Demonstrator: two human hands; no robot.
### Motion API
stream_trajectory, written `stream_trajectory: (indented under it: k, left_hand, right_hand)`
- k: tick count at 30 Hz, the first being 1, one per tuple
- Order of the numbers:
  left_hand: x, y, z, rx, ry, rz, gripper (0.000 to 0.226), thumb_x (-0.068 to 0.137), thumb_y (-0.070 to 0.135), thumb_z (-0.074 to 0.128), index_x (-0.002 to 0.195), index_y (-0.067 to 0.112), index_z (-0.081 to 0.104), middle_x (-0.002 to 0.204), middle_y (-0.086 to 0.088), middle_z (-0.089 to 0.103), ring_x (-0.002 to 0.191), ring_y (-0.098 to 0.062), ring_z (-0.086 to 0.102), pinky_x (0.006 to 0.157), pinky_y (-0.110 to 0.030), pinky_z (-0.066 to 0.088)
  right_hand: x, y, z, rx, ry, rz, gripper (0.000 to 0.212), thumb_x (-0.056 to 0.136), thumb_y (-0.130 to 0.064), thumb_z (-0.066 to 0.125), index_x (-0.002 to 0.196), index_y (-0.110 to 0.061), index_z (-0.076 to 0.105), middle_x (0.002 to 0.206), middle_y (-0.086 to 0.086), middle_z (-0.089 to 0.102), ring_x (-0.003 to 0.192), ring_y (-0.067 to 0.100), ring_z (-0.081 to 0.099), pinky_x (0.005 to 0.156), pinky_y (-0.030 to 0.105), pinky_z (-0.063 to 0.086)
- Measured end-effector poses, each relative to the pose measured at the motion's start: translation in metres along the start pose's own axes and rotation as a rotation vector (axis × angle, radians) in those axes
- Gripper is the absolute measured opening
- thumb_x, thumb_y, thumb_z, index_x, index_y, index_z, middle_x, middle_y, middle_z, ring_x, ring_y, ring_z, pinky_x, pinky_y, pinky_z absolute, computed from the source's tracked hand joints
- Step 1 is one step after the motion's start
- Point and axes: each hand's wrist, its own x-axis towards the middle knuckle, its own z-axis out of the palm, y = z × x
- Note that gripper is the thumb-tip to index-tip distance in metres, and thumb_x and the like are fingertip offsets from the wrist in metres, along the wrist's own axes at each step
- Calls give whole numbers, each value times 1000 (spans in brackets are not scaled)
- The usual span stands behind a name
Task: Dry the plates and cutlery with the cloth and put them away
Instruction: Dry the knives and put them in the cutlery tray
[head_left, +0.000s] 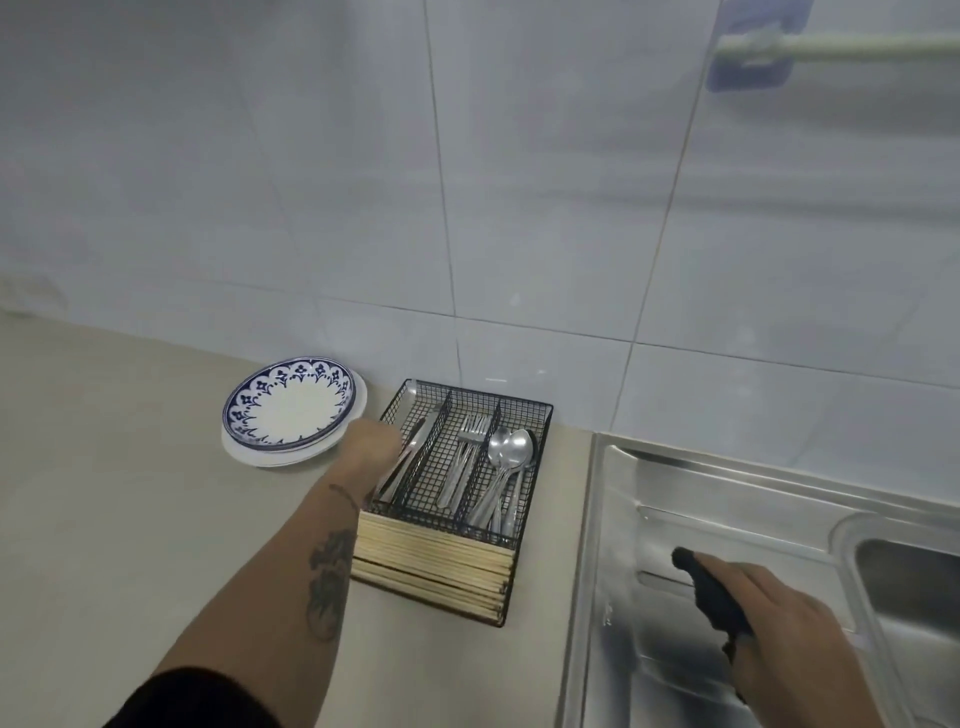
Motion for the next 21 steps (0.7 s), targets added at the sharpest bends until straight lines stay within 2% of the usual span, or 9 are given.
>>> stream_trajectory:
  k: [2,3,6,11,14,15,17,19,21]
  left_hand:
    - [11,-3,6,80,6,40,27,90,0,49,106,9,69,98,-12,74,63,-18,59,55,-28,50]
    - [14,-4,10,147,-2,72,31,88,0,49,106,12,71,94,-10,74,64,-20,61,57,-29,52]
    - [27,-9,22,215,34,111,39,89,3,51,123,9,69,109,-13,73,96,-31,70,85,-40,58]
    - [34,-15,34,241,-23,122,36,89,1,52,120,8,70,119,-12,69,95,-24,59,86,-30,48]
    - [31,-19,33,313,-49,151,25,87,3,53,90,18,73,93,1,70,100,-28,62,81,-29,44]
    - [30,-21,32,334,-55,163,26,87,4,53,93,18,73,96,2,71,109,-29,63,86,-31,46]
    - [28,-22,29,338,-49,187,35,88,5,53,117,14,72,120,-5,70,118,-27,60,102,-37,46]
    - [26,-23,27,334,-49,223,38,88,7,53,122,14,70,126,-7,68,111,-23,61,101,-37,46]
    - [20,-20,28,329,-50,271,33,88,8,55,116,16,73,120,-7,71,95,-18,63,89,-30,51]
  right_hand:
    - [3,2,3,1,1,-1,79,44,21,74,116,-12,72,91,4,72,67,30,67,68,46,57]
    - [4,2,4,8,4,3,80,43,22,74,115,-11,72,92,4,72,67,30,67,68,47,57]
    - [5,3,5,19,5,19,80,43,22,72,115,-12,72,93,3,72,69,31,68,69,47,57]
    - [8,7,5,21,-19,46,75,48,20,75,116,-12,72,93,4,73,71,32,68,72,47,57]
    - [7,6,4,26,-20,61,75,49,21,74,116,-13,72,94,4,72,73,32,68,73,46,56]
    - [7,5,3,37,-16,61,74,51,20,73,117,-14,71,95,3,72,75,32,68,74,46,56]
    - [5,2,0,74,-12,58,71,57,17,72,119,-18,70,94,-2,70,77,27,66,74,43,55]
    - [4,0,-3,139,0,35,68,62,15,69,119,-23,69,91,-9,68,74,21,65,70,39,55]
    - [2,-1,-6,207,2,59,66,67,13,64,119,-29,68,91,-16,65,76,15,65,68,38,55]
